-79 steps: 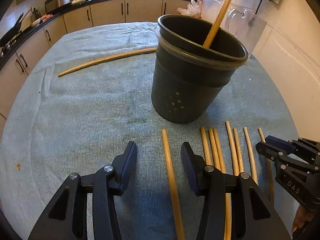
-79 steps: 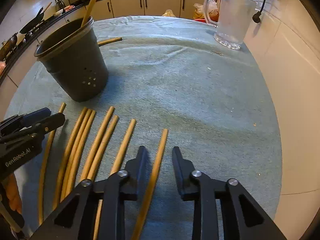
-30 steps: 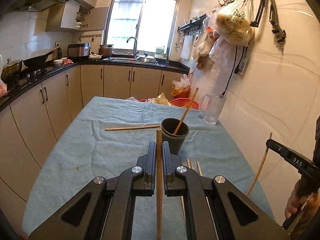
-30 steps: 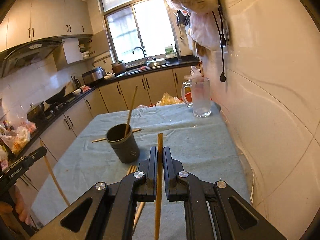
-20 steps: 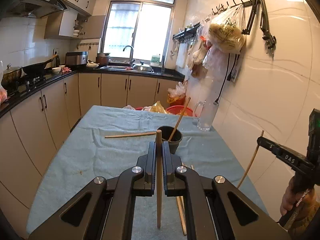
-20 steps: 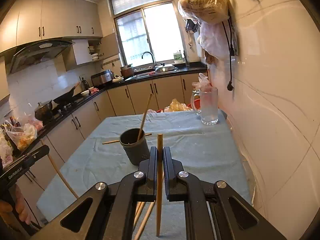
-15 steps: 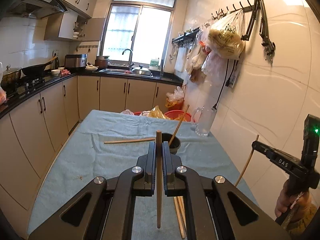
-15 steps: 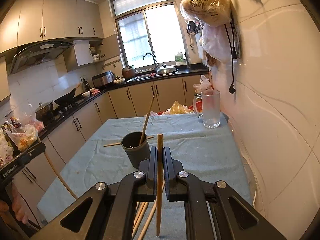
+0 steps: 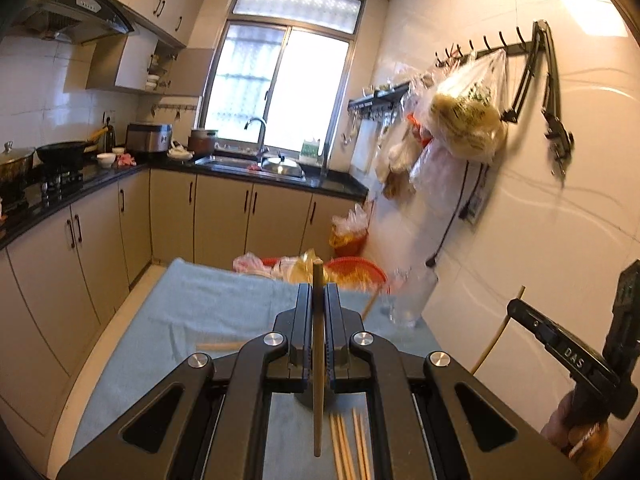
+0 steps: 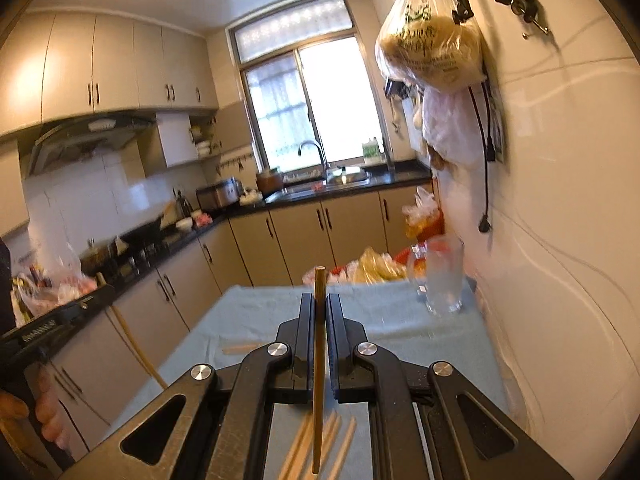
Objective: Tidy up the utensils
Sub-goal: 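Lift the chopstick upright with the left gripper above the holder, then drop the chopstick into the holder by opening the left gripper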
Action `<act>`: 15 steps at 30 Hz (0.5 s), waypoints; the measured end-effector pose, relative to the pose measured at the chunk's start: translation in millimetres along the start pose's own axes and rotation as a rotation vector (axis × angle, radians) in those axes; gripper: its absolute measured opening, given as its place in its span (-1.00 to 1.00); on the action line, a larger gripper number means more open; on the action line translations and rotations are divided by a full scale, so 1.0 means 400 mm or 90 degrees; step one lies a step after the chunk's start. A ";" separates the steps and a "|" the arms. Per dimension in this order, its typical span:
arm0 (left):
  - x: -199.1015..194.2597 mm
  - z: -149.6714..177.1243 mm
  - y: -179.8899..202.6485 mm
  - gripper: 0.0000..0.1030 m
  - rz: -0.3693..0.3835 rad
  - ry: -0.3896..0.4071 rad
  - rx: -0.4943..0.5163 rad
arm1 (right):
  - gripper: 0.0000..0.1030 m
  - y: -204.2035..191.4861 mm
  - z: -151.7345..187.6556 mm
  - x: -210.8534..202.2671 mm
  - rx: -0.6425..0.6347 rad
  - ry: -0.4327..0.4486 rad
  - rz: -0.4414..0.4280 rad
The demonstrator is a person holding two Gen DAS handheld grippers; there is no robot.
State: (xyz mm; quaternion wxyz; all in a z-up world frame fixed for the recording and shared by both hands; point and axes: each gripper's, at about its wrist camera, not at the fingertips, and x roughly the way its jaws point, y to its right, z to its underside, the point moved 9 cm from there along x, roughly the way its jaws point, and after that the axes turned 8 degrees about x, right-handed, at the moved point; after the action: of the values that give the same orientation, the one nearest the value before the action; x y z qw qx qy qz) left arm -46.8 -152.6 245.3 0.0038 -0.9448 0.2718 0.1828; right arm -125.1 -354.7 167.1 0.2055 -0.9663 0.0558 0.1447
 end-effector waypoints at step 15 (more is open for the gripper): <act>0.273 -0.106 0.026 -0.90 0.010 0.002 -0.008 | -0.88 -0.014 -0.127 0.239 0.094 0.066 -0.033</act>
State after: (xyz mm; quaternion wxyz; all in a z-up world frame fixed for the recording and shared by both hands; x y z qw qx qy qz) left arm 48.3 -221.9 247.8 -0.0042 -0.9430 0.2779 0.1829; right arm -19.9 -375.1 184.7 0.2770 -0.9557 0.0516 0.0846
